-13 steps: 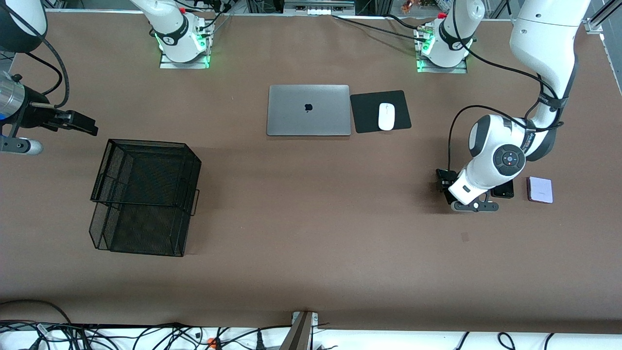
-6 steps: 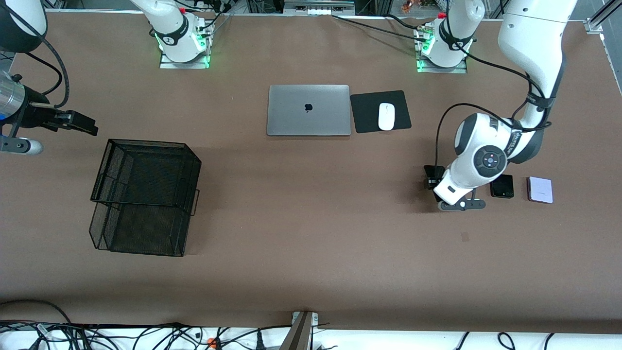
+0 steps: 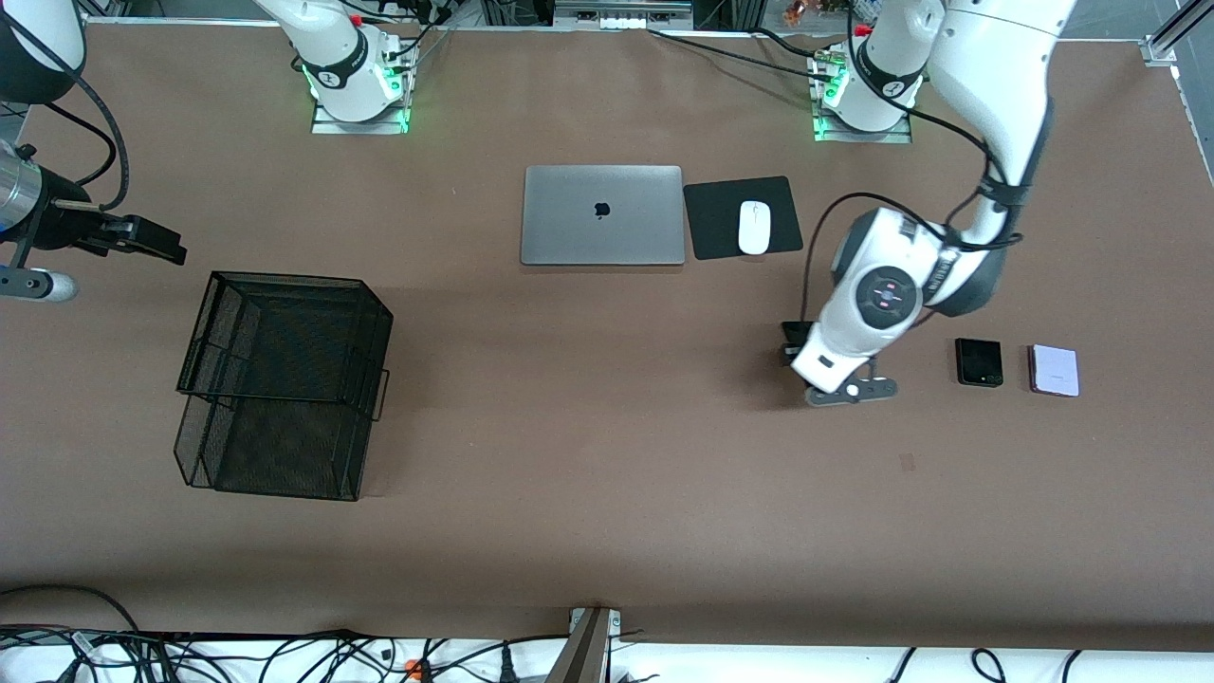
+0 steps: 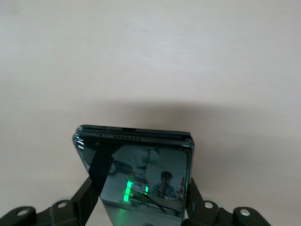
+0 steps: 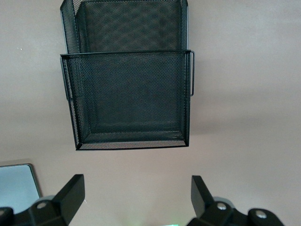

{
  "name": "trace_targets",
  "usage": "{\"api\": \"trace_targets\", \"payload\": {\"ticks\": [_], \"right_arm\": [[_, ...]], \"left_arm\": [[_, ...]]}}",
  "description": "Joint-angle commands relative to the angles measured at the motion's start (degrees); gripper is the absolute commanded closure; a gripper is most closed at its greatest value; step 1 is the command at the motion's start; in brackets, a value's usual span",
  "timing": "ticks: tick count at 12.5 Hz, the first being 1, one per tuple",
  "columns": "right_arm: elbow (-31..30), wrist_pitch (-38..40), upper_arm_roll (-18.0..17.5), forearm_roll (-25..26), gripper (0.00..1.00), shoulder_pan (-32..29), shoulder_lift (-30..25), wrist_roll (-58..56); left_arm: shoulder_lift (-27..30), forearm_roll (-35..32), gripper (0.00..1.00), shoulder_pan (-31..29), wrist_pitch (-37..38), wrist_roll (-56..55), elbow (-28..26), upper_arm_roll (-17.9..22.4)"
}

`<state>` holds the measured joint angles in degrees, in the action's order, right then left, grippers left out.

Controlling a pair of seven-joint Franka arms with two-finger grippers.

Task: Place phones with both arms
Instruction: 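Carry the black phone with the left gripper to the table middle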

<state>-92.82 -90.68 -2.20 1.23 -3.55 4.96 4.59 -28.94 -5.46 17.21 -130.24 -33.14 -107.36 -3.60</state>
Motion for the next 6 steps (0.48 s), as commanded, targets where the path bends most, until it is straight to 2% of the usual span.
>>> {"api": "trace_targets", "payload": {"ticks": [1,6], "right_arm": [[0.3,0.7,-0.1,-0.2,0.00,-0.2,-0.2,-0.7],[0.3,1.8,0.2,-0.2,0.00,-0.2,-0.2,-0.7]], "left_arm": [[-4.6,-0.1,1.00,5.9,1.8,-9.9,7.3,0.5],[-9.0,0.5,1.00,14.5,4.5,-21.3,16.0,0.5]]}}
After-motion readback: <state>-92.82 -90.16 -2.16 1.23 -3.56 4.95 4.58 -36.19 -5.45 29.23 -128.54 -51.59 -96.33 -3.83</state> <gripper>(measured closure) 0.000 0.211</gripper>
